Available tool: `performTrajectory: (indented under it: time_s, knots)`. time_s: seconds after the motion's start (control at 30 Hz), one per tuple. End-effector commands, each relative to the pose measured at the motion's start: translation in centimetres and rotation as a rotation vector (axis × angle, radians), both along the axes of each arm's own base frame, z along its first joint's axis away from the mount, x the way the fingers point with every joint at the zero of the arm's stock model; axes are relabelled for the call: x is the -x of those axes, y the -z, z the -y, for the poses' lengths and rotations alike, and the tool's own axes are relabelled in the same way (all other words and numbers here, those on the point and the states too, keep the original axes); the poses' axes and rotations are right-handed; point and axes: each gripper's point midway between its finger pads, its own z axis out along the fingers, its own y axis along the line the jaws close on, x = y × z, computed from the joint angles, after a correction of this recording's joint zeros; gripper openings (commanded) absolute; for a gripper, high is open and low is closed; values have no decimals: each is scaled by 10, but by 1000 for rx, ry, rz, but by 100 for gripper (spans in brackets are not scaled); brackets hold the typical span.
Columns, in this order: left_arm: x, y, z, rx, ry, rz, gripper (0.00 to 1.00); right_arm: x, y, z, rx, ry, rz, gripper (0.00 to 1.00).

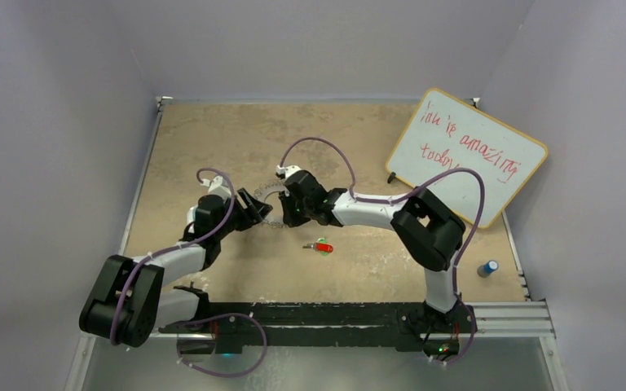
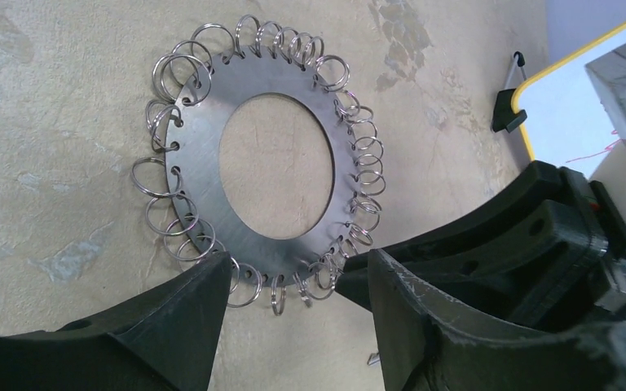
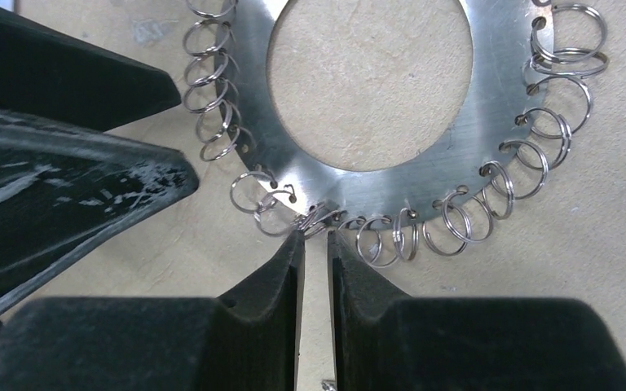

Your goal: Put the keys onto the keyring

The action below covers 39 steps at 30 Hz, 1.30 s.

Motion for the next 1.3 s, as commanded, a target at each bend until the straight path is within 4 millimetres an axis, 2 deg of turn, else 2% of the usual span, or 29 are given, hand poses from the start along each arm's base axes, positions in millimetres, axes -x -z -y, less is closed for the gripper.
performTrajectory:
  time_s: [0.0, 0.1, 0.37, 0.47, 0.6, 0.73, 0.83, 1.07, 1.17, 1.27]
  knots:
    - [-11, -21, 4, 2, 28, 68, 60, -6, -8, -14, -29, -12, 21, 18]
    - [-10, -21, 6, 5, 38, 67, 60, -8, -5, -17, -30, -13, 23, 19]
    - [-7, -17, 8, 11, 56, 59, 59, -6, -5, -20, -36, -54, 28, 32]
    - [-6, -17, 9, 11, 60, 59, 58, -2, -5, -19, -39, -76, 26, 32]
    - [-6, -16, 10, 9, 68, 59, 56, -7, -2, -18, -23, -88, 64, 32]
    - [-5, -14, 12, 11, 79, 54, 54, -10, 1, -18, -7, -100, 80, 24]
    - [-4, -12, 13, 7, 85, 51, 54, -12, -5, -16, -7, -108, 113, 22]
    - [-3, -8, 17, 3, 100, 42, 53, -9, -6, -14, -5, -160, 147, 37]
    - [-2, -7, 20, 2, 108, 39, 53, -10, 1, -13, 11, -157, 139, 38]
    - [-2, -7, 22, 0, 113, 38, 53, -10, 6, -13, 27, -159, 131, 35]
